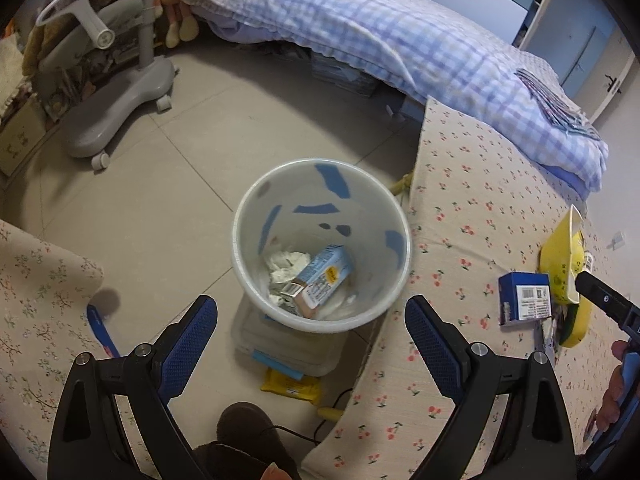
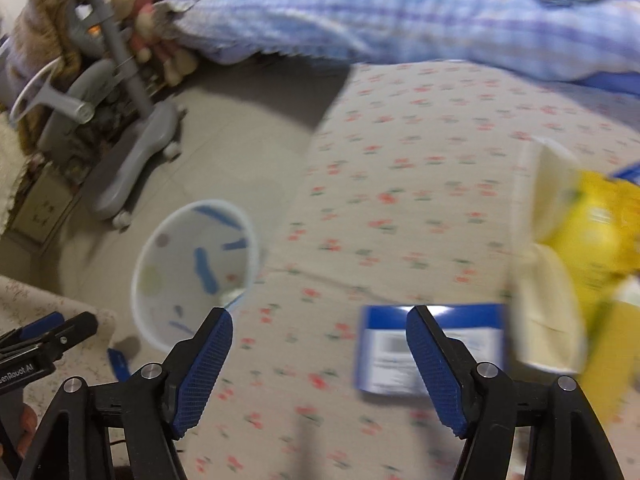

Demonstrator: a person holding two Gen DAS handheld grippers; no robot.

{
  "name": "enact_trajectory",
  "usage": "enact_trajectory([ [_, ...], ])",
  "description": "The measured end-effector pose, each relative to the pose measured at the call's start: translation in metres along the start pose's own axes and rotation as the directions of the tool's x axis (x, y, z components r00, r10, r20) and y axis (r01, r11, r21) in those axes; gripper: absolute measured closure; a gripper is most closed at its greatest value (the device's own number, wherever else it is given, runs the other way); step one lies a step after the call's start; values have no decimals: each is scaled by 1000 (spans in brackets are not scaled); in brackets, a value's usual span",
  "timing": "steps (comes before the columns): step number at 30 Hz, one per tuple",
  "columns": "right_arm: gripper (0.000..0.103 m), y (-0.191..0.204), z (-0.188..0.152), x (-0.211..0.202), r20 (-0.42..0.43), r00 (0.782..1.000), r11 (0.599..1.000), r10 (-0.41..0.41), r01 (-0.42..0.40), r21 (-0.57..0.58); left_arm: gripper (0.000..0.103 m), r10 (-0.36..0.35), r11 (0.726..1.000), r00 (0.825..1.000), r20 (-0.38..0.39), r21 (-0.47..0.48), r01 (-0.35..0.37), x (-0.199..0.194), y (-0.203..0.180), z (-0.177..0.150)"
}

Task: Collect trash
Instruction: 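Grasp the blue-and-white box with the left gripper while the right grasps the yellow sponge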

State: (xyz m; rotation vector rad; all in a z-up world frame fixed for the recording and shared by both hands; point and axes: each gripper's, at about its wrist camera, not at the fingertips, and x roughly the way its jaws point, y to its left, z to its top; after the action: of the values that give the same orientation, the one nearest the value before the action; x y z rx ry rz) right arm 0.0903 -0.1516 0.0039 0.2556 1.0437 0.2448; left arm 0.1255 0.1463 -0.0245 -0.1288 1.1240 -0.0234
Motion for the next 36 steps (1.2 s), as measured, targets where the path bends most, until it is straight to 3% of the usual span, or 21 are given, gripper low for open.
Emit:
enact_trajectory([
  [7,24,-64,-10,-30,-8,992,988,-127,128,89,7,-28,999,999,-19,45,29,3,-33,0],
  [17,24,-137,-33,-24,-137,982,952,-130,163,260,7,-67,985,996,-66,153,76,14,-89,-6],
  [20,24,-147,-39,-14,-177,979,946,-106,154,285,7,-123,970,988,-91,201,139,21,-109,-7],
  [21,24,-149,-41,-11,-183,979,946,-91,143,292,7,-153,961,983,-100,216,172,23,-116,-8],
  [23,42,-156,-45,-5,-189,981,944,-45,104,313,7,-199,940,972,-122,255,224,28,-132,-9],
  [26,42,-166,-49,-6,-189,982,934,-12,78,348,7,-206,913,969,-139,328,241,35,-156,-11],
  [30,43,-172,-50,-28,-150,988,935,-29,79,345,7,-193,856,972,-134,462,233,44,-190,-15],
  [34,43,-184,-55,-50,-119,992,935,-43,82,346,7,-190,736,978,-90,646,202,51,-222,-24],
  [36,43,-193,-59,-60,-108,993,933,-56,91,349,7,-166,699,983,-79,693,174,58,-232,-27],
])
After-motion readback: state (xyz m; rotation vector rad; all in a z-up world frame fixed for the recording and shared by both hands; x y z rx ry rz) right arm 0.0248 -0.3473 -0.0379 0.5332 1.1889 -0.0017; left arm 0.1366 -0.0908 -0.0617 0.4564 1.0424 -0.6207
